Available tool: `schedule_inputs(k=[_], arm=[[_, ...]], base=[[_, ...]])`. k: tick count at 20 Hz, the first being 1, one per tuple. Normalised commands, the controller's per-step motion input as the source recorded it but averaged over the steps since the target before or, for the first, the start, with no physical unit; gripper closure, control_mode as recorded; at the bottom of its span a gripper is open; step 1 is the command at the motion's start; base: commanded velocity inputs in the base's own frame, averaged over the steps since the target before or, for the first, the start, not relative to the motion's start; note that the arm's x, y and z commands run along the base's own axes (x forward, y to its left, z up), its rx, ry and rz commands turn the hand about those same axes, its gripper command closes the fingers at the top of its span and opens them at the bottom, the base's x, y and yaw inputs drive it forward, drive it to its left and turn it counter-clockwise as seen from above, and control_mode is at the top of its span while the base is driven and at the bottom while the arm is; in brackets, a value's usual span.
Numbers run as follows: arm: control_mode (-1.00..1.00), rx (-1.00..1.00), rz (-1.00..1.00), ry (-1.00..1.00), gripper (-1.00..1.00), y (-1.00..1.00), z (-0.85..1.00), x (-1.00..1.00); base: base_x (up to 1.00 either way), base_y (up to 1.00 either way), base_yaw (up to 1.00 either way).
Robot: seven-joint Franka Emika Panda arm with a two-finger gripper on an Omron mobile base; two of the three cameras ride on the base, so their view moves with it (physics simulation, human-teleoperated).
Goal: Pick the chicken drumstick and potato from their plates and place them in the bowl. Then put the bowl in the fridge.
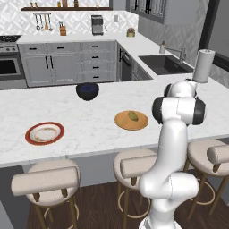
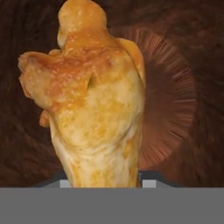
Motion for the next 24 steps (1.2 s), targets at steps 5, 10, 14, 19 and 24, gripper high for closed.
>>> schedule_inputs(k=[5, 10, 14, 19, 24], arm=[[-1.0, -0.01, 0.0, 0.0, 1.0, 0.0, -0.27, 0.01], [-1.0, 0.0, 0.0, -0.02, -1.0, 0.0, 0.0, 0.0], [-1.0, 0.0, 0.0, -0.05, -1.0, 0.0, 0.06, -0.07], [-1.0, -0.01, -0.02, -0.08, -1.0, 0.08, 0.4, -0.23], [-1.0, -0.08, -0.06, -0.08, -1.0, 0.42, 0.69, -0.3]], base=[[0.0, 0.0, 0.0], [0.0, 0.0, 0.0], [0.0, 0.0, 0.0], [0.0, 0.0, 0.0], [0.0, 0.0, 0.0]])
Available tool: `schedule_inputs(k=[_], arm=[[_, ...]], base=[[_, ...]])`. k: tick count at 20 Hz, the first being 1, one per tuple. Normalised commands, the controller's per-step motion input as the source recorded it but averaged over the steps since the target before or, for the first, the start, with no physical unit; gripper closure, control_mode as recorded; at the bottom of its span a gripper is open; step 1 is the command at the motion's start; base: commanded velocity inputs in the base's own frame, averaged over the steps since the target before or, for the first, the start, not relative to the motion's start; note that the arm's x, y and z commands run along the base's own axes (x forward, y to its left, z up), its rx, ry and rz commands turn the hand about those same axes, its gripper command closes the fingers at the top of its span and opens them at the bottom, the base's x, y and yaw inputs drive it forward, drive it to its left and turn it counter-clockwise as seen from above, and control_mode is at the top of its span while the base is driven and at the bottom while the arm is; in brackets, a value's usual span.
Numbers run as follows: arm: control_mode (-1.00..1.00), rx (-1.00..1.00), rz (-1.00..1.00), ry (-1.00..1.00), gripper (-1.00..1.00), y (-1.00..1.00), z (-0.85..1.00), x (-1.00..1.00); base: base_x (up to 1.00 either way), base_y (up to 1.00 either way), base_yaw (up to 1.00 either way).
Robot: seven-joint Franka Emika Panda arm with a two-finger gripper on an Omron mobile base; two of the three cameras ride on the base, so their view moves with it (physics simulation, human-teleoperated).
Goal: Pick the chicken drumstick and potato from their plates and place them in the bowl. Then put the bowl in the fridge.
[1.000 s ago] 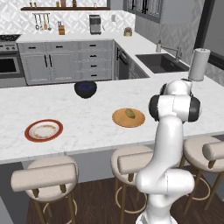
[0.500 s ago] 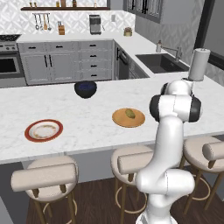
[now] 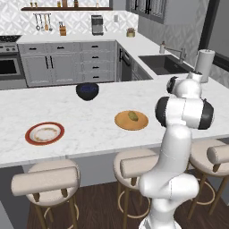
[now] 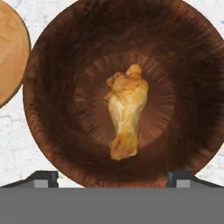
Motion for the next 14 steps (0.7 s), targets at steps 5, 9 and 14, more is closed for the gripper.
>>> schedule_inputs(k=[5, 9, 14], arm=[[-1.0, -0.22, -0.14, -0.17, -1.0, 0.95, 0.19, -0.11], [-1.0, -0.04, -0.11, -0.1, -1.0, 0.82, 0.54, 0.02], [-1.0, 0.0, -0.02, 0.0, -1.0, 0.81, 0.2, 0.0]], base=[[0.0, 0.0, 0.0], [0.0, 0.0, 0.0], [0.0, 0.0, 0.0]])
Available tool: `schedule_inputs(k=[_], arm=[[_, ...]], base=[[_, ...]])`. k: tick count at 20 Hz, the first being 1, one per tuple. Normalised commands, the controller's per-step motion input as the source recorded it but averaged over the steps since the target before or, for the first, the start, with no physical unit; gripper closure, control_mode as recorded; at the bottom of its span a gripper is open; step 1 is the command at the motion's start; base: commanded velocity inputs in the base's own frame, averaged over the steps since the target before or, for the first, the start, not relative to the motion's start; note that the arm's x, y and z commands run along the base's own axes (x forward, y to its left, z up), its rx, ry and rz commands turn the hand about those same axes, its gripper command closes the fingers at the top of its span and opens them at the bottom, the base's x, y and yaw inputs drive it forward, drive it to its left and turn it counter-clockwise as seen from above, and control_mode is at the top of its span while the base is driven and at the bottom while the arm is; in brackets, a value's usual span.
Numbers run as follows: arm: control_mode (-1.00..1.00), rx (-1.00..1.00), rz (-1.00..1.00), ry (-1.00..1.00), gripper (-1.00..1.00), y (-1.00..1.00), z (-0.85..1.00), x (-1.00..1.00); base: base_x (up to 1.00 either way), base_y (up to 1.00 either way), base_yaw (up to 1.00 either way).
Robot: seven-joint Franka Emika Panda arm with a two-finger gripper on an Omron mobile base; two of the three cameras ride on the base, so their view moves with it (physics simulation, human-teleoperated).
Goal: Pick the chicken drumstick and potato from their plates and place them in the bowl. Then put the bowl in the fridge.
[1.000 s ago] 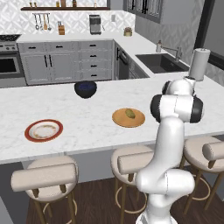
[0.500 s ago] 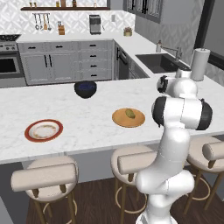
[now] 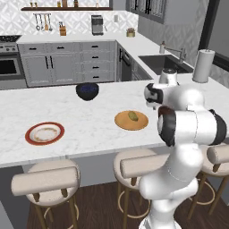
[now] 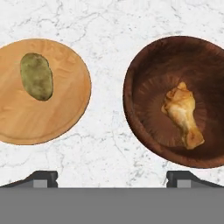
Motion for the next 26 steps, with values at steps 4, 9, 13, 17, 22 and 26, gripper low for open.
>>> schedule_inputs(k=[4, 9, 13, 17, 22, 26], arm=[[-1.0, 0.0, 0.0, 0.0, -1.0, 0.84, 0.19, 0.0], [-1.0, 0.05, 0.02, 0.0, -1.0, 0.66, -0.03, 0.13], [-1.0, 0.11, 0.12, 0.0, -1.0, 0.26, -0.15, 0.3], [-1.0, 0.0, 0.15, 0.0, -1.0, 0.05, -0.31, 0.42], [-1.0, 0.0, 0.05, 0.0, -1.0, 0.0, -0.39, 0.33], [-1.0, 0.0, 0.01, 0.03, -1.0, 0.0, -0.38, 0.36]], base=[[0.0, 0.0, 0.0], [0.0, 0.0, 0.0], [0.0, 0.0, 0.0], [0.0, 0.0, 0.0], [0.0, 0.0, 0.0], [0.0, 0.0, 0.0]])
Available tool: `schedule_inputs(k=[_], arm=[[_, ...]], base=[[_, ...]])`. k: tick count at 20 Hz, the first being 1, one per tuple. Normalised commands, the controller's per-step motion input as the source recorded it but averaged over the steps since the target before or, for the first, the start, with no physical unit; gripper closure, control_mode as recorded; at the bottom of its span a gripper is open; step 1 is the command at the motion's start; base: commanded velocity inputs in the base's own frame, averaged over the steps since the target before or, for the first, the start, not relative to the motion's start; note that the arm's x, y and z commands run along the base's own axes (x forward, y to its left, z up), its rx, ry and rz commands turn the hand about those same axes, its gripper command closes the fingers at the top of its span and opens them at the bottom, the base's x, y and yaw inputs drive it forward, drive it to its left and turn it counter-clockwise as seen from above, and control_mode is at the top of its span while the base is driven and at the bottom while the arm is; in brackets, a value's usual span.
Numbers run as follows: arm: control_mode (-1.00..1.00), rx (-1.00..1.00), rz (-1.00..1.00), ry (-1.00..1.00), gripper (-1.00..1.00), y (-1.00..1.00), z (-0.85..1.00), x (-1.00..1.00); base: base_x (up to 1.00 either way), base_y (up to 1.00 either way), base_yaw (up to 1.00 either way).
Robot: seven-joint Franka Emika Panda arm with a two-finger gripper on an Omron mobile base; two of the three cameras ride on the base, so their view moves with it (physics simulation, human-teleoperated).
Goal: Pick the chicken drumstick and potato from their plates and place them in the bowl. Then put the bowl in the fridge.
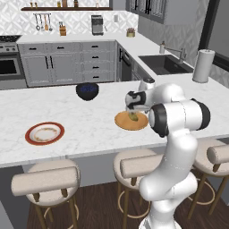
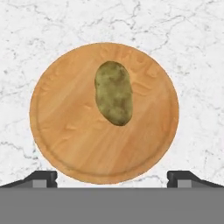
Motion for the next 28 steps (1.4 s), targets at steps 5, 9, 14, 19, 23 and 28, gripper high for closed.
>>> schedule_inputs(k=[5, 9, 14, 19, 23, 28], arm=[[-1.0, 0.0, 0.01, 0.0, -1.0, 0.0, -0.44, 0.4], [-1.0, 0.0, 0.01, 0.0, -1.0, 0.0, -0.46, 0.32], [-1.0, 0.0, 0.0, 0.0, -1.0, 0.0, -0.19, 0.34], [-1.0, 0.0, 0.0, 0.0, -1.0, 0.0, -0.04, 0.33], [-1.0, 0.0, 0.0, 0.0, -1.0, 0.0, -0.3, 0.08], [-1.0, 0.0, 0.0, 0.0, 1.0, 0.0, -0.36, 0.0]], base=[[0.0, 0.0, 0.0], [0.0, 0.0, 0.0], [0.0, 0.0, 0.0], [0.0, 0.0, 0.0], [0.0, 0.0, 0.0], [0.0, 0.0, 0.0]])
